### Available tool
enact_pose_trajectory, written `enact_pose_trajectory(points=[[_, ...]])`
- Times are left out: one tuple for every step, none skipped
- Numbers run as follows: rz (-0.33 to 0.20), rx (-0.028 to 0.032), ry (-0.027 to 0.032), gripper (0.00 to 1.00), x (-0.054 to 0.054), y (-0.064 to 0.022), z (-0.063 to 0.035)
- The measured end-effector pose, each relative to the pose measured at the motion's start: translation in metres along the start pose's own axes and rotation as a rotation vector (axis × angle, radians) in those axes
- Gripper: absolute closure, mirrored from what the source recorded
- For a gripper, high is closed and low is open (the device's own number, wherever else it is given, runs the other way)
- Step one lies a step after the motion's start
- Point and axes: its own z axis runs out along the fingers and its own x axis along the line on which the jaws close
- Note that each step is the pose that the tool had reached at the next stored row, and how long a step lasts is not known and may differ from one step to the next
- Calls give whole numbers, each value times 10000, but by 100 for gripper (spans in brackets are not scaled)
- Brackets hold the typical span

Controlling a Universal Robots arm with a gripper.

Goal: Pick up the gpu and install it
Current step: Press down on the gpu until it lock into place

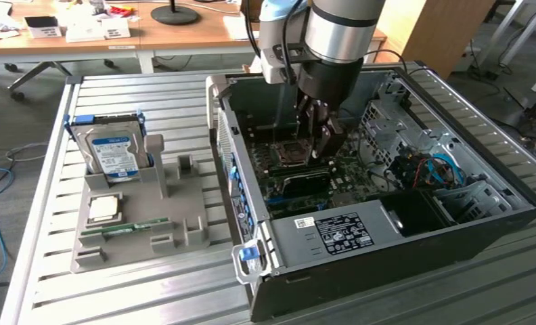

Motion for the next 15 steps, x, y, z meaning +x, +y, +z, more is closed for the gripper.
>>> enact_pose_trajectory(points=[[0, 0, 0, 36, 0, 0, 0], [0, 0, 0, 36, 0, 0, 0], [0, 0, 0, 36, 0, 0, 0], [0, 0, 0, 36, 0, 0, 0], [0, 0, 0, 36, 0, 0, 0], [0, 0, 0, 36, 0, 0, 0], [0, 0, 0, 38, 0, 0, 0], [0, 0, 0, 44, 0, 0, 0], [0, 0, 0, 44, 0, 0, 0], [0, 0, 0, 50, 0, 0, 0], [0, 0, 0, 56, 0, 0, 0], [0, 0, 0, 56, 0, 0, 0], [0, 0, 0, 62, 0, 0, 0], [0, 0, 0, 62, 0, 0, 0], [0, 0, 0, 68, 0, 0, 0]])
